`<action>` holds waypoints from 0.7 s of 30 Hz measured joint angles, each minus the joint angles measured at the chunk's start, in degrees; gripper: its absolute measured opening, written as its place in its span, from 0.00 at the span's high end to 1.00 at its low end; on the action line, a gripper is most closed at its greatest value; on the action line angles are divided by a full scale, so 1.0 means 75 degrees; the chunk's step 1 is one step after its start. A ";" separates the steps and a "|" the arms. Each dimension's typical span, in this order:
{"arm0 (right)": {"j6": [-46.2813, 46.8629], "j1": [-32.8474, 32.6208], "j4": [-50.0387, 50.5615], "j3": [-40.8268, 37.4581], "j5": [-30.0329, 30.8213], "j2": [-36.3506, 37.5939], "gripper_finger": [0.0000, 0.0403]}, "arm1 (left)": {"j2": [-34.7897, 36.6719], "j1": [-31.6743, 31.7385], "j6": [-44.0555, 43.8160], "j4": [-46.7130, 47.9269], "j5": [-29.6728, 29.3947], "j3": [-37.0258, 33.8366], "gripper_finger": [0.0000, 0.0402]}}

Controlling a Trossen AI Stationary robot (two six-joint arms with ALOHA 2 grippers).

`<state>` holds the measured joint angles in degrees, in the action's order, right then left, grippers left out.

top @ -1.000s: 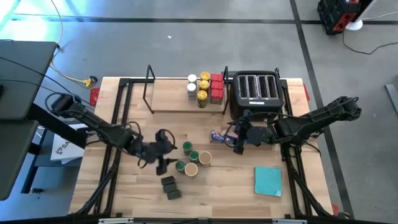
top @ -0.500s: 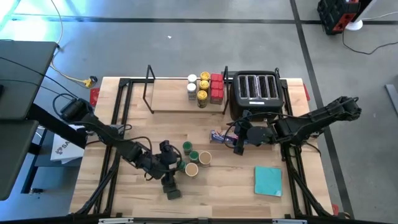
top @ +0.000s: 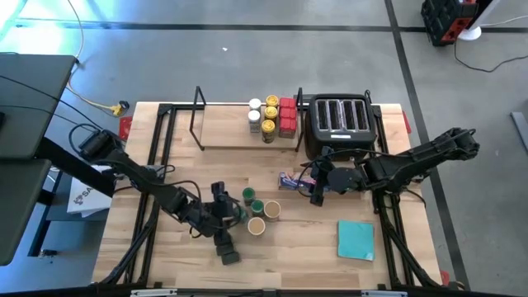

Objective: Shelf spices
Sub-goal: Put the bottom green seasoning bottle on the shelf

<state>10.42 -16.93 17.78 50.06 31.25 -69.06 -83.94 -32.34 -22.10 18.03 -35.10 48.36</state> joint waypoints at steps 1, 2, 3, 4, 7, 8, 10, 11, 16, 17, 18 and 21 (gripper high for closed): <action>-0.0001 0.0000 0.0000 0.0000 0.0002 0.0000 0.40 | 0.0116 0.0016 0.0023 0.0225 -0.0081 -0.0004 0.39; 0.0001 0.0000 0.0002 0.0000 0.0002 0.0000 0.40 | 0.0250 0.0053 0.0035 0.0494 -0.0159 -0.0016 0.39; 0.0000 0.0002 0.0000 0.0000 0.0002 0.0000 0.40 | 0.0418 0.0078 0.0052 0.0753 -0.0222 -0.0028 0.39; 0.0002 0.0003 0.0000 0.0000 0.0002 0.0000 0.40 | 0.0599 0.0093 0.0052 0.1054 -0.0298 -0.0036 0.39; 0.0002 0.0003 0.0000 0.0000 0.0002 0.0000 0.40 | 0.1249 0.0177 -0.0095 0.1981 -0.0610 -0.0070 0.39; 0.0002 0.0000 0.0011 0.0000 0.0000 0.0000 0.40 | 0.1473 0.0213 -0.0215 0.2203 -0.0713 -0.0059 0.39; 0.0002 0.0002 0.0019 0.0000 -0.0001 0.0000 0.40 | 0.1871 0.0270 -0.0435 0.2553 -0.0789 -0.0052 0.39; 0.0002 0.0002 0.0020 0.0000 -0.0001 0.0000 0.40 | 0.2003 0.0292 -0.0547 0.2601 -0.0788 -0.0052 0.39; 0.0100 0.0000 0.0026 0.0000 -0.0001 0.0000 0.40 | 0.2348 0.0309 -0.0820 0.2552 -0.0237 -0.0041 0.39; 0.0146 0.0003 0.0026 0.0000 -0.0001 0.0000 0.40 | 0.2340 0.0309 -0.0855 0.2595 -0.0015 -0.0041 0.39; 0.0148 0.0001 0.0027 0.0000 0.0000 0.0000 0.40 | 0.2310 0.0309 -0.0926 0.2666 0.0176 -0.0041 0.39; 0.0148 0.0000 0.0061 0.0000 -0.0001 0.0000 0.40 | 0.2182 0.0309 -0.1360 0.3108 0.0668 -0.0041 0.39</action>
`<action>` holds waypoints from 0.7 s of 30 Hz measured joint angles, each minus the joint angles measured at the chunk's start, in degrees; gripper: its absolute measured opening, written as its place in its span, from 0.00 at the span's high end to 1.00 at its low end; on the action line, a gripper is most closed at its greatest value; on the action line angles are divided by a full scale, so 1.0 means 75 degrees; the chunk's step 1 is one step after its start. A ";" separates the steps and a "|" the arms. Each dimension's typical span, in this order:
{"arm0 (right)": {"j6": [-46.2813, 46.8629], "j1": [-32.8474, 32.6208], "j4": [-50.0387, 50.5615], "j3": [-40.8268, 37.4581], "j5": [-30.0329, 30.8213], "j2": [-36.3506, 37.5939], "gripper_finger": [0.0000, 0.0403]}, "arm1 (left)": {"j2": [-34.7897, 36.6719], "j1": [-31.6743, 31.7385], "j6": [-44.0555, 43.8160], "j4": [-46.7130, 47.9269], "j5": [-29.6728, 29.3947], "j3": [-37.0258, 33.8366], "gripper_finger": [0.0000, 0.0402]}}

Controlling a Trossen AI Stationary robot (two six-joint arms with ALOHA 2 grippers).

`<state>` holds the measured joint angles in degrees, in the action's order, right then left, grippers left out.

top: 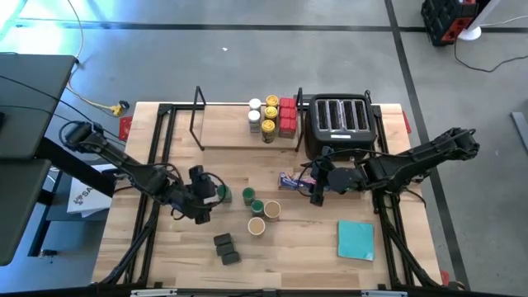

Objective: Shelf spices
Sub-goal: Put the bottom green seasoning bottle on the shelf

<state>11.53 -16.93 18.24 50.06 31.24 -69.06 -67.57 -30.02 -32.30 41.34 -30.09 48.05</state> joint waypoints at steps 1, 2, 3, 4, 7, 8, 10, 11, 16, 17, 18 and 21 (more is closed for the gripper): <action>0.0000 0.0002 0.0010 0.0000 0.0000 0.0000 0.40 | -0.0039 0.0000 -0.0182 0.0278 0.0169 0.0000 0.39; -0.0001 0.0003 0.0017 0.0000 0.0000 0.0000 0.40 | -0.0063 0.0000 -0.0436 0.0575 0.0287 0.0000 0.39; -0.0001 0.0003 0.0025 0.0000 0.0000 0.0000 0.40 | -0.0078 0.0000 -0.0715 0.0862 0.0367 0.0000 0.39; -0.0003 0.0003 0.0046 0.0000 0.0000 0.0000 0.40 | -0.0092 0.0000 -0.1011 0.1105 0.0414 0.0000 0.39; -0.0003 0.0003 0.0059 0.0000 0.0000 0.0000 0.40 | -0.0187 -0.0003 -0.1458 0.1315 0.0454 0.0000 0.37; -0.0003 0.0003 0.0062 0.0000 0.0000 0.0000 0.40 | -0.0208 -0.0011 -0.1420 0.1177 0.0461 -0.0029 0.36; -0.0003 0.0001 0.0062 0.0000 0.0000 0.0000 0.40 | -0.0303 -0.0015 -0.1064 0.0863 0.0461 -0.0140 0.34; -0.0002 0.0003 0.0062 0.0000 0.0000 0.0000 0.40 | -0.0354 -0.0014 -0.0896 0.0687 0.0462 -0.0244 0.32; 0.0000 0.0003 0.0062 0.0000 0.0000 0.0000 0.40 | -0.0527 0.0200 -0.0678 -0.0038 0.0324 -0.0784 0.26; 0.0000 0.0003 0.0062 0.0000 0.0000 0.0000 0.40 | -0.0533 0.0251 -0.0672 -0.0214 0.0336 -0.0872 0.25; -0.0001 0.0003 0.0062 0.0000 0.0000 0.0000 0.40 | -0.0533 0.0305 -0.0665 -0.0439 0.0330 -0.0946 0.24; 0.0003 0.0001 0.0059 0.0000 0.0000 0.0000 0.40 | -0.0524 0.0385 -0.0401 -0.1228 0.0219 -0.1077 0.23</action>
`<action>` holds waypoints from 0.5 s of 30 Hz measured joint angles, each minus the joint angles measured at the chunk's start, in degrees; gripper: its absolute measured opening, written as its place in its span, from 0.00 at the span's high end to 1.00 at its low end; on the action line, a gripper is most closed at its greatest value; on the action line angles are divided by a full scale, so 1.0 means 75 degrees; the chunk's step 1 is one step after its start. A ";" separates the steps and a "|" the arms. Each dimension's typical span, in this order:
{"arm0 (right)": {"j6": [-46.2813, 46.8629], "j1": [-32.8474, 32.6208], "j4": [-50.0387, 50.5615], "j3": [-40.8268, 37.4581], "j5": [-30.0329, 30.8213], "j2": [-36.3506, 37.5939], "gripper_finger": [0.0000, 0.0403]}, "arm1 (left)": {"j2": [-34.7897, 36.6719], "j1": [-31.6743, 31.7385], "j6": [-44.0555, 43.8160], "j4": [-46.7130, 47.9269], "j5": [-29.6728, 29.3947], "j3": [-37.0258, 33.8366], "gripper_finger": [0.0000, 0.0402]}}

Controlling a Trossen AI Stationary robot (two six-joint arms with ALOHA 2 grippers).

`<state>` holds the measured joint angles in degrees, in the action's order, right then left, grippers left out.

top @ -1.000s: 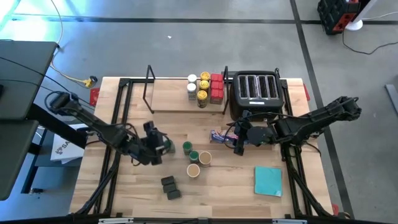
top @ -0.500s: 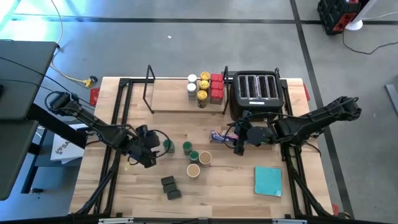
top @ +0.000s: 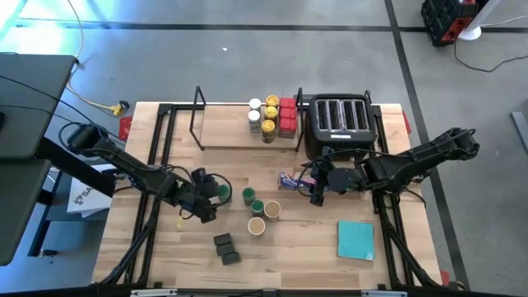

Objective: Shelf spices
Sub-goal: Put the bottom green seasoning bottle on the shelf

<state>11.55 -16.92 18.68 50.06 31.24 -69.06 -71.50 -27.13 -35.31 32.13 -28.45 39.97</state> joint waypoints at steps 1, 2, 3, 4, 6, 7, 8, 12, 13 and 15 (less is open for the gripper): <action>0.0021 0.0000 -0.0002 0.0000 0.0000 0.0000 0.40 | 0.0000 0.0012 0.0096 -0.0146 -0.0125 -0.0012 0.23; 0.0029 -0.0001 -0.0003 0.0000 -0.0001 0.0000 0.40 | 0.0000 0.0018 0.0166 -0.0301 -0.0281 -0.0012 0.23; 0.0032 0.0002 -0.0003 0.0000 0.0000 0.0000 0.40 | 0.0000 0.0017 0.0244 -0.0447 -0.0467 -0.0010 0.23; 0.0034 0.0002 -0.0003 0.0000 0.0000 0.0000 0.40 | 0.0000 0.0017 0.0320 -0.0518 -0.0668 -0.0010 0.23; 0.0052 0.0001 -0.0006 0.0000 0.0000 0.0000 0.40 | 0.0000 0.0028 0.0429 -0.0506 -0.0879 -0.0010 0.23; 0.0052 0.0002 -0.0006 0.0000 0.0000 0.0000 0.40 | 0.0000 0.0050 0.0506 -0.0508 -0.0905 -0.0010 0.23; 0.0055 0.0002 -0.0006 0.0000 0.0000 0.0000 0.40 | 0.0000 0.0078 0.0555 -0.0506 -0.0899 -0.0010 0.23; 0.0055 0.0002 -0.0009 0.0000 0.0000 0.0000 0.40 | 0.0003 0.0174 0.0623 -0.0507 -0.0880 -0.0010 0.27; 0.0062 0.0001 -0.0009 0.0000 0.0000 0.0000 0.40 | 0.0003 0.0216 0.0672 -0.0510 -0.0841 -0.0010 0.29; 0.0063 0.0002 -0.0009 0.0000 0.0000 0.0000 0.40 | 0.0003 0.0323 0.0752 -0.0509 -0.0605 -0.0010 0.33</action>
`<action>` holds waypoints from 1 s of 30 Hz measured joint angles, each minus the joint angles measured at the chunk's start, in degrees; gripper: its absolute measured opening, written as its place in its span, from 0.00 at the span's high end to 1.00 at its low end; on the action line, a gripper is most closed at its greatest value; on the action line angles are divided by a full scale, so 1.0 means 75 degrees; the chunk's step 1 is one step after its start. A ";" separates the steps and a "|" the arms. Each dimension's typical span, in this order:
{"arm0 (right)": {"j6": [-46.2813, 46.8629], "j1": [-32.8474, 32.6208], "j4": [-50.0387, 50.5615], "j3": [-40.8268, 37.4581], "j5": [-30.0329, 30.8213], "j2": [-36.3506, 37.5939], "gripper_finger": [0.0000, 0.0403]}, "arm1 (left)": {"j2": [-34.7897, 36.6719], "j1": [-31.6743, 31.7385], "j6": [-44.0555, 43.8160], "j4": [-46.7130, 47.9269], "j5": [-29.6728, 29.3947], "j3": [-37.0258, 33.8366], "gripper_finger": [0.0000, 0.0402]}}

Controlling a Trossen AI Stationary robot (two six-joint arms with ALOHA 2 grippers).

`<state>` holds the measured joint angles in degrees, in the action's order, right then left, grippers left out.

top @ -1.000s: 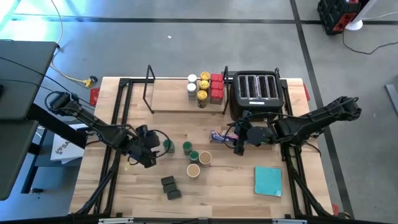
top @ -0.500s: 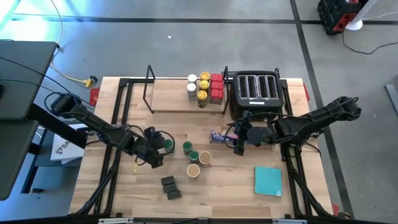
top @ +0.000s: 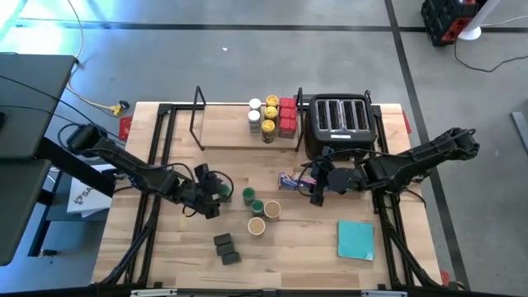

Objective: Shelf spices
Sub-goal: Put the bottom green seasoning bottle on the shelf

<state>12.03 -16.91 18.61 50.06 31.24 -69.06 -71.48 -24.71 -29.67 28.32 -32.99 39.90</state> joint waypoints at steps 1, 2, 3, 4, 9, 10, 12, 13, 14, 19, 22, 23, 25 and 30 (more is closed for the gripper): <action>-0.0005 -0.0001 0.0000 0.0000 0.0000 0.0000 0.40 | 0.0000 0.0064 0.0047 0.0003 0.0176 0.0000 0.35; -0.0005 -0.0003 0.0000 0.0000 0.0000 0.0000 0.40 | 0.0000 0.0131 0.0071 0.0003 0.0355 0.0000 0.38; -0.0008 -0.0003 0.0000 0.0000 0.0000 0.0000 0.40 | 0.0000 0.0201 0.0113 0.0003 0.0523 0.0000 0.41; -0.0018 0.0000 0.0000 0.0000 0.0005 0.0000 0.40 | 0.0000 0.0263 0.0149 -0.0003 0.0635 0.0000 0.43; -0.0257 0.0000 0.0001 0.0000 0.0202 0.0000 0.40 | 0.0036 0.0516 0.0419 -0.0137 0.0834 0.0000 0.50; -0.0319 0.0000 0.0000 0.0000 0.0246 0.0000 0.40 | 0.0073 0.0567 0.0498 -0.0195 0.0929 0.0002 0.50; -0.0454 0.0000 0.0001 0.0000 0.0314 0.0003 0.40 | 0.0154 0.0680 0.0656 -0.0135 0.0977 0.0156 0.50; -0.0466 0.0000 0.0003 0.0000 0.0318 0.0003 0.40 | 0.0188 0.0735 0.0736 -0.0061 0.0939 0.0305 0.50; -0.0465 0.0000 0.0003 0.0000 0.0318 0.0003 0.40 | 0.0220 0.0794 0.0831 0.0098 0.0844 0.0484 0.50; -0.0412 -0.0003 0.0003 0.0000 0.0316 0.0028 0.40 | 0.0236 0.1349 0.1794 0.1249 0.0333 0.1687 0.49; -0.0404 -0.0003 0.0003 0.0000 0.0318 0.0029 0.40 | 0.0239 0.2154 0.2710 0.1428 0.0749 0.2297 0.49; -0.0381 -0.0003 0.0000 0.0000 0.0315 0.0032 0.40 | 0.0239 0.2475 0.3031 0.1425 0.0957 0.2417 0.49; -0.0265 -0.0019 0.0003 0.0000 0.0315 0.0032 0.40 | 0.0239 0.3102 0.3713 0.1354 0.1194 0.2543 0.49; -0.0144 -0.0166 0.0003 0.0000 0.0316 0.0035 0.40 | 0.0156 0.5031 0.5407 0.0948 0.2434 0.2530 0.49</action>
<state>10.94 -18.16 18.63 50.06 33.62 -68.79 -70.31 13.02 10.88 35.43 -14.74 58.87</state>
